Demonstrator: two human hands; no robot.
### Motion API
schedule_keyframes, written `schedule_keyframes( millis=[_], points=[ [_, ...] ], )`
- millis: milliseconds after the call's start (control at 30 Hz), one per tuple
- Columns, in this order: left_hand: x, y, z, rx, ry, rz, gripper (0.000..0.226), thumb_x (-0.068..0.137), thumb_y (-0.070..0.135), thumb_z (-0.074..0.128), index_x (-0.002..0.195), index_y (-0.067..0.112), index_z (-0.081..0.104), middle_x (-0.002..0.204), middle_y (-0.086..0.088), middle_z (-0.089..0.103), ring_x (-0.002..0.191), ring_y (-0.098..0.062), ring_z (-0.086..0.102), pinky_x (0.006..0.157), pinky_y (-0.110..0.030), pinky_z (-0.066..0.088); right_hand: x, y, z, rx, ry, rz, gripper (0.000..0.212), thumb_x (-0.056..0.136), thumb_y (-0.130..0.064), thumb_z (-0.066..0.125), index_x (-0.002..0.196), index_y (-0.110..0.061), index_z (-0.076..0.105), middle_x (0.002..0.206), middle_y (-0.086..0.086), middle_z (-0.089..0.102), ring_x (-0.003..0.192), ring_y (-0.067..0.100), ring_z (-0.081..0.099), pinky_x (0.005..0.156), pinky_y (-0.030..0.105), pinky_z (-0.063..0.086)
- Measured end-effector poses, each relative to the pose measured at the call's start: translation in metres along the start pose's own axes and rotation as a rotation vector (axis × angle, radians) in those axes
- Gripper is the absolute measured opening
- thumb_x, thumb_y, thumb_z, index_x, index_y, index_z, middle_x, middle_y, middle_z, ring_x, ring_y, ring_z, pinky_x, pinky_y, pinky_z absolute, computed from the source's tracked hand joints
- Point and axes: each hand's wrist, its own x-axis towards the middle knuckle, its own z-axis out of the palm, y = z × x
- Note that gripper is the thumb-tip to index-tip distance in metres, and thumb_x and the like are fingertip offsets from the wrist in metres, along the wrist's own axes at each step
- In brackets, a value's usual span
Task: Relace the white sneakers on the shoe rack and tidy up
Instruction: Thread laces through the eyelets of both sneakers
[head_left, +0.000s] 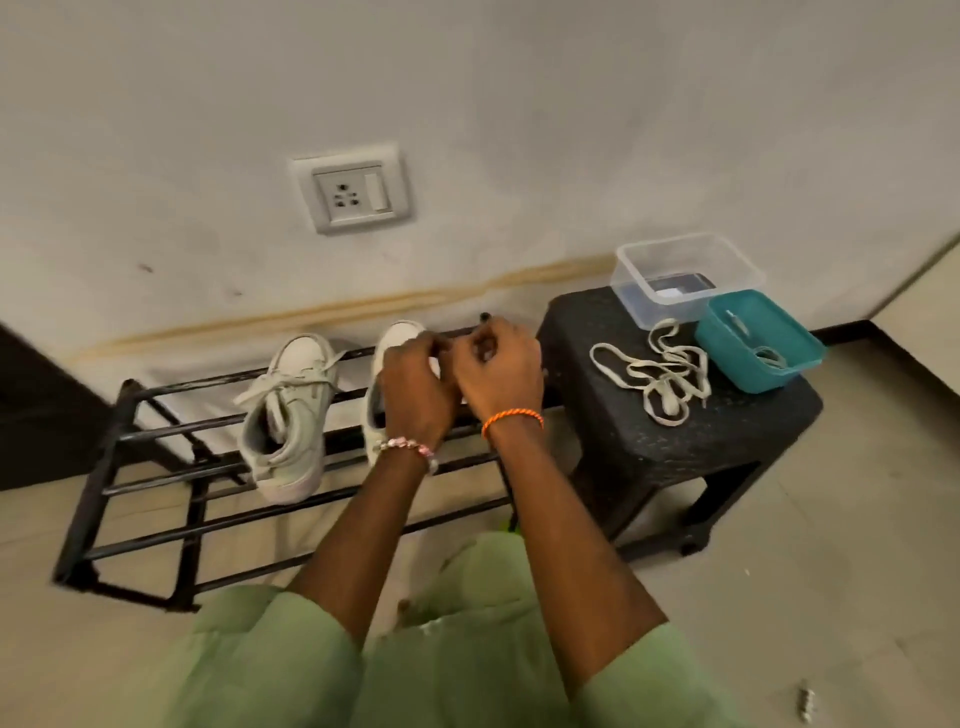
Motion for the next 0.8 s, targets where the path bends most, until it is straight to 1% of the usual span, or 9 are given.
schedule_keyframes(
  millis=[67,133,200,233,300,400,500,667,800],
  points=[
    [-0.002,-0.032,-0.035,0.211,0.093,-0.131,0.035,0.070,0.026,0.050,0.095,0.010,0.068,0.106,-0.016,0.064,0.107,-0.037,0.054,0.091,-0.044,0.042,-0.019,0.003,0.031,-0.165,-0.255,-0.013,0.042,0.077,-0.041,0.067,0.111,-0.015,0.062,0.126,0.014,0.048,0.119,0.032,0.040,0.097,0.041,0.040],
    [-0.011,-0.058,-0.067,0.421,0.127,-0.302,0.045,0.072,0.037,0.055,0.106,0.009,0.065,0.131,-0.019,0.046,0.129,-0.039,0.033,0.102,-0.049,0.028,-0.034,0.009,0.054,-0.320,-0.404,0.040,0.065,0.074,-0.053,0.068,0.129,-0.022,0.052,0.147,0.015,0.025,0.136,0.037,0.019,0.106,0.048,0.033],
    [-0.020,-0.081,-0.086,0.527,0.085,-0.410,0.054,0.072,0.041,0.066,0.116,0.011,0.059,0.147,-0.019,0.025,0.139,-0.039,0.014,0.106,-0.056,0.020,-0.045,0.017,0.068,-0.413,-0.472,0.090,0.076,0.072,-0.056,0.070,0.137,-0.026,0.044,0.154,0.014,0.007,0.141,0.039,0.008,0.107,0.052,0.031],
    [-0.023,-0.089,-0.092,0.531,0.050,-0.440,0.059,0.071,0.043,0.070,0.120,0.013,0.057,0.151,-0.018,0.017,0.141,-0.039,0.009,0.107,-0.059,0.018,-0.050,0.022,0.073,-0.431,-0.494,0.091,0.076,0.071,-0.054,0.072,0.136,-0.025,0.045,0.155,0.015,0.003,0.140,0.040,0.010,0.107,0.051,0.033],
    [-0.023,-0.101,-0.100,0.467,-0.007,-0.469,0.060,0.071,0.043,0.072,0.122,0.016,0.053,0.152,-0.018,0.013,0.140,-0.039,0.012,0.106,-0.057,0.023,-0.057,0.027,0.083,-0.430,-0.544,0.066,0.064,0.074,-0.045,0.074,0.128,-0.018,0.052,0.152,0.018,0.010,0.132,0.042,0.029,0.103,0.044,0.039],
    [-0.017,-0.103,-0.103,0.351,-0.083,-0.440,0.053,0.075,0.029,0.071,0.121,0.012,0.050,0.134,-0.022,0.039,0.125,-0.042,0.037,0.096,-0.046,0.039,-0.058,0.031,0.085,-0.403,-0.556,0.021,0.048,0.078,-0.033,0.072,0.119,-0.012,0.059,0.134,0.017,0.036,0.111,0.037,0.052,0.094,0.038,0.046],
    [-0.014,-0.100,-0.101,0.321,-0.095,-0.464,0.053,0.078,0.016,0.067,0.125,0.009,0.046,0.126,-0.022,0.043,0.116,-0.042,0.043,0.092,-0.044,0.040,-0.046,0.032,0.078,-0.370,-0.547,0.004,0.041,0.074,-0.027,0.075,0.110,-0.009,0.065,0.120,0.017,0.046,0.102,0.035,0.055,0.090,0.034,0.046],
    [-0.025,-0.084,-0.086,0.330,-0.086,-0.509,0.049,0.079,0.025,0.071,0.120,0.006,0.052,0.132,-0.019,0.038,0.120,-0.038,0.038,0.092,-0.039,0.039,-0.038,0.037,0.070,-0.381,-0.526,-0.021,0.035,0.070,-0.023,0.078,0.096,-0.003,0.067,0.113,0.016,0.052,0.098,0.029,0.055,0.078,0.025,0.040],
    [-0.029,-0.091,-0.092,0.235,-0.082,-0.480,0.039,0.075,0.028,0.074,0.106,0.009,0.060,0.127,-0.015,0.043,0.117,-0.033,0.042,0.091,-0.032,0.037,-0.043,0.038,0.072,-0.379,-0.538,-0.007,0.037,0.072,-0.024,0.077,0.101,-0.004,0.063,0.123,0.015,0.047,0.111,0.031,0.050,0.087,0.030,0.042]
  ],
)
